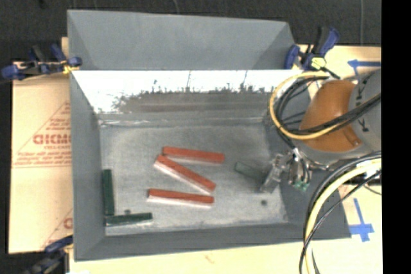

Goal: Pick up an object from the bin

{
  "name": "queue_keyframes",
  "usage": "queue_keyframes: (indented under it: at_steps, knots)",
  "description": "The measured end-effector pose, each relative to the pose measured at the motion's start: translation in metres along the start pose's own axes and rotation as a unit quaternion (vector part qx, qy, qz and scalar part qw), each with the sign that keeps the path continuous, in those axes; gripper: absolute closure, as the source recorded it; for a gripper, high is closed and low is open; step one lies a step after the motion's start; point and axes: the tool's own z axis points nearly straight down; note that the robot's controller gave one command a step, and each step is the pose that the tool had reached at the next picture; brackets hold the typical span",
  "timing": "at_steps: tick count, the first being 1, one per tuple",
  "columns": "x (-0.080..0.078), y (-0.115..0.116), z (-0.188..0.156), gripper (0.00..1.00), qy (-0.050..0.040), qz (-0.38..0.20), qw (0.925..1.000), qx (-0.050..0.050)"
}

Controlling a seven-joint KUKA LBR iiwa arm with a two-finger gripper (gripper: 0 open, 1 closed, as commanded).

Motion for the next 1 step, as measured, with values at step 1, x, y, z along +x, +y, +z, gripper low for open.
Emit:
queue_keyframes:
  at_steps: [1]
  knots:
    - [0.0072,0.0294,-0.1345,1.0,-0.0009,-0.018,0.9998,-0.001]
